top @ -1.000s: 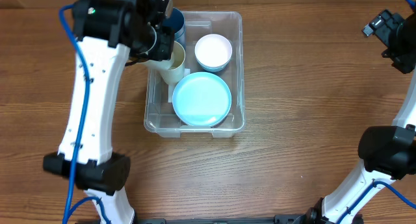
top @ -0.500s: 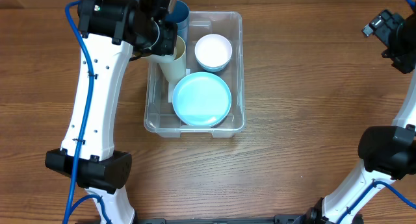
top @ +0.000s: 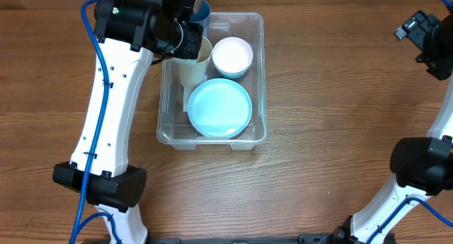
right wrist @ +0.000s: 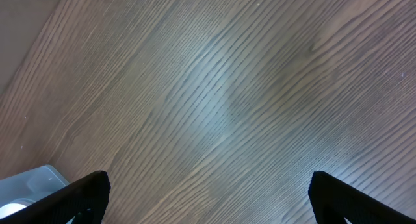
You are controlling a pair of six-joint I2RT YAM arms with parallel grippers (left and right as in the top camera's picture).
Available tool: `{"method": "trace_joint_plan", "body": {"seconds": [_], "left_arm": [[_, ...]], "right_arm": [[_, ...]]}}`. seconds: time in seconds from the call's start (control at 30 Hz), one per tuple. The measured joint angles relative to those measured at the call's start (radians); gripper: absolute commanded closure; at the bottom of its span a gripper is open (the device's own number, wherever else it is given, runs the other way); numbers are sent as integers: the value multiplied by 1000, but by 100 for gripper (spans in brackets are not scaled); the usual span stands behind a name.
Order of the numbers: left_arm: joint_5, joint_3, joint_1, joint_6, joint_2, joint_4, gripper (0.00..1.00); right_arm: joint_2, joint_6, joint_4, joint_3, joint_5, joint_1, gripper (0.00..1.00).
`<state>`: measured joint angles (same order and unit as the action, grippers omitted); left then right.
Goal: Pack container
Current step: 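Lower the cream cup into the other cream cup in the bin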
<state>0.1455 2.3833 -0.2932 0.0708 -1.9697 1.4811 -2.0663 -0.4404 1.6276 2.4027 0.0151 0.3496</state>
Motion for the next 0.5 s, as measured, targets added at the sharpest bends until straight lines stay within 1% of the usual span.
{"method": "trace_joint_plan", "body": {"seconds": [0.33,0.5], "left_arm": [[0,0,0,0,10,61,96],[-3,0,0,0,91,88,96]], "right_arm": [[0,0,0,0,0,0,0],[0,0,0,0,0,0,0]]}}
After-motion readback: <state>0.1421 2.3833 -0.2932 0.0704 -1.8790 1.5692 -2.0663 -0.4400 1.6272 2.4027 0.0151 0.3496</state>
